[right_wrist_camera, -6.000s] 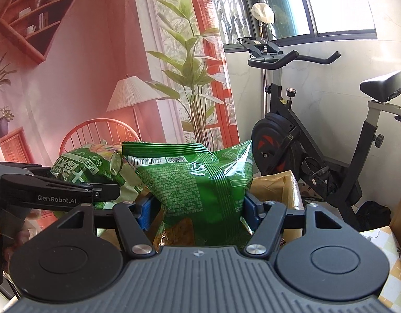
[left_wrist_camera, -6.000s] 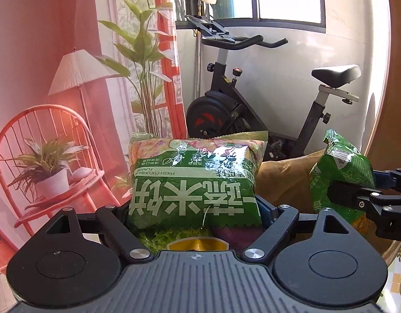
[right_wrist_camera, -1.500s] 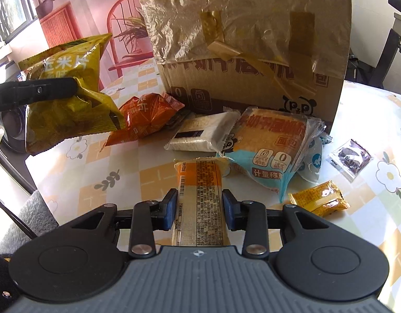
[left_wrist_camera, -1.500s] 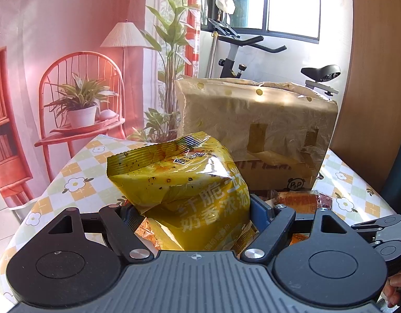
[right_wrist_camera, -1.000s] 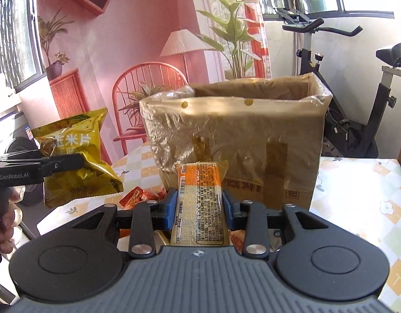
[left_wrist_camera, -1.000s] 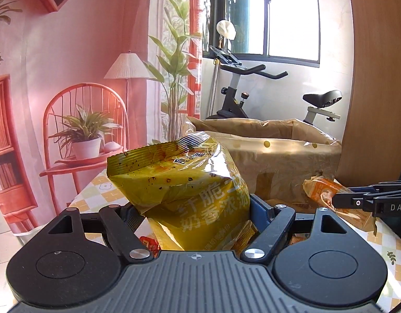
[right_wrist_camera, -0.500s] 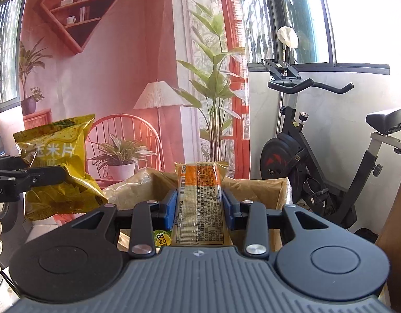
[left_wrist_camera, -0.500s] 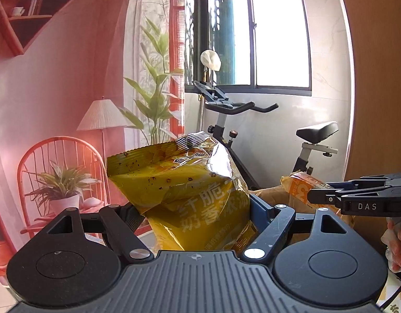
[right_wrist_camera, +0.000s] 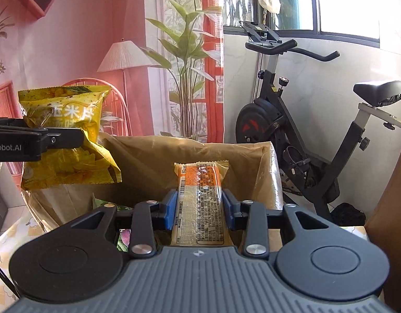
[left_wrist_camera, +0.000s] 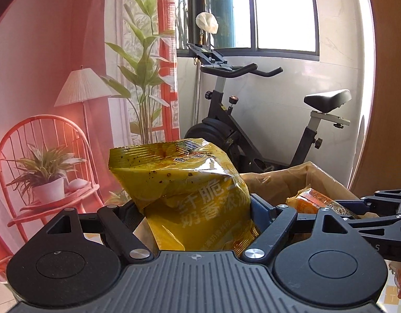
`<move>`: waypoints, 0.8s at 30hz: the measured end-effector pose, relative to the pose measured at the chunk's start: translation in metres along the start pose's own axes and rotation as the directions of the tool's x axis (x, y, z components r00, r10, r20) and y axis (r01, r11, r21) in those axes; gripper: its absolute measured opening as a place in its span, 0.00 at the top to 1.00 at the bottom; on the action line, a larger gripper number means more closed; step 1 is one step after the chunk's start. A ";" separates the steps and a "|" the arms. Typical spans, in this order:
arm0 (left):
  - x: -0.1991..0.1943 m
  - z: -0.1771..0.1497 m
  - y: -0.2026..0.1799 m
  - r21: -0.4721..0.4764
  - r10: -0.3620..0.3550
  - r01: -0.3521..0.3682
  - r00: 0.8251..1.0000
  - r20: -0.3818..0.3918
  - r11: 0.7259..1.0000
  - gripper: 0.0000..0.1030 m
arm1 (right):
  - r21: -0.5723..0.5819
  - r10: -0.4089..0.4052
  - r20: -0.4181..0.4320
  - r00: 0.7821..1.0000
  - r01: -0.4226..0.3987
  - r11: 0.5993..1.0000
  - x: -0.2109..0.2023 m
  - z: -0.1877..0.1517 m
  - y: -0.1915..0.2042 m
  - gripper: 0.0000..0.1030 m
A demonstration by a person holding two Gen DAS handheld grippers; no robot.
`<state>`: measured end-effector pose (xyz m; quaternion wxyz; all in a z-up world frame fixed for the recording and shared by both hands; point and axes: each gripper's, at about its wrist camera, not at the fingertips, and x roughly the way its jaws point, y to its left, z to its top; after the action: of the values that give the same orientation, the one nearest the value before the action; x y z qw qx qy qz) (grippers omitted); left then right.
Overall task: Organize snacks
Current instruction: 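Carry the yellow bag and bread packet to the open box and release them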
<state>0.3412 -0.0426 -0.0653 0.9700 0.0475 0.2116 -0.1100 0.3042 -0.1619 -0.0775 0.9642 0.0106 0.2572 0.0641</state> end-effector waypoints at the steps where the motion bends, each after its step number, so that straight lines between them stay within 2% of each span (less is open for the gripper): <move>1: 0.001 -0.002 0.001 -0.004 -0.001 0.000 1.000 -0.011 1.000 0.15 | -0.001 -0.005 -0.006 1.000 0.005 1.000 -0.002 -0.002 -0.002 0.62; 4: 0.001 -0.006 0.009 -0.027 0.005 -0.005 1.000 -0.024 1.000 0.13 | 0.022 -0.010 0.018 1.000 0.010 1.000 -0.012 -0.003 -0.009 0.60; 6: -0.002 -0.005 0.014 -0.048 -0.013 0.012 1.000 -0.029 0.999 0.12 | 0.037 -0.014 0.029 0.999 0.013 0.999 -0.019 -0.001 -0.012 0.52; 11: -0.021 0.001 0.023 -0.075 -0.043 0.042 0.999 -0.013 0.996 0.12 | 0.032 -0.012 0.049 0.999 0.011 0.999 -0.039 -0.001 -0.010 0.51; 16: -0.057 0.001 0.042 -0.120 -0.076 0.077 0.997 0.014 0.990 0.12 | 0.052 0.014 0.081 0.997 -0.018 0.998 -0.066 -0.002 -0.005 0.47; 24: -0.107 -0.033 0.078 -0.126 -0.096 0.095 0.995 -0.006 0.987 0.12 | 0.062 0.080 0.120 0.990 -0.088 0.994 -0.099 -0.024 0.008 0.47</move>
<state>0.2514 0.0585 -0.0464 0.9633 -0.0232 0.2262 -0.1426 0.2063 -0.1667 -0.0484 0.9732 0.0576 0.2012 0.0952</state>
